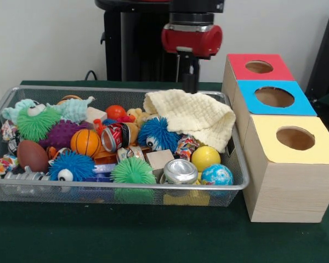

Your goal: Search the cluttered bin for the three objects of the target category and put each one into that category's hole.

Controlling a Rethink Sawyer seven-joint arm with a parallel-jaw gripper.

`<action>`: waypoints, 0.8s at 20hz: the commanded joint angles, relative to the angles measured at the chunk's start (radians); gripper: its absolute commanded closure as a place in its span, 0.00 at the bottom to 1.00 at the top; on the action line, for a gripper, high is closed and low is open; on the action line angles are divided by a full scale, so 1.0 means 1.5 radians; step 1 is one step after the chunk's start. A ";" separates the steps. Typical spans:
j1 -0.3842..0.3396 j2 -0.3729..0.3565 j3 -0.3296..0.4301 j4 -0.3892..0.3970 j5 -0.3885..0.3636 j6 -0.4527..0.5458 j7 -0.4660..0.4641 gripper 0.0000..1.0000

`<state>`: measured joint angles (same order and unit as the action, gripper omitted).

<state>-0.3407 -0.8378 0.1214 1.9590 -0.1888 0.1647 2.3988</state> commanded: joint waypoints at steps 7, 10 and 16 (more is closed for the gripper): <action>-0.176 -0.010 0.184 -0.164 -0.162 0.220 -0.328 1.00; -0.196 -0.005 0.210 -0.174 -0.181 0.240 -0.338 1.00; -0.214 -0.001 0.231 -0.177 -0.196 0.256 -0.338 1.00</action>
<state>-0.6466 -0.8484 0.3310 1.7532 -0.4086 0.4276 2.1875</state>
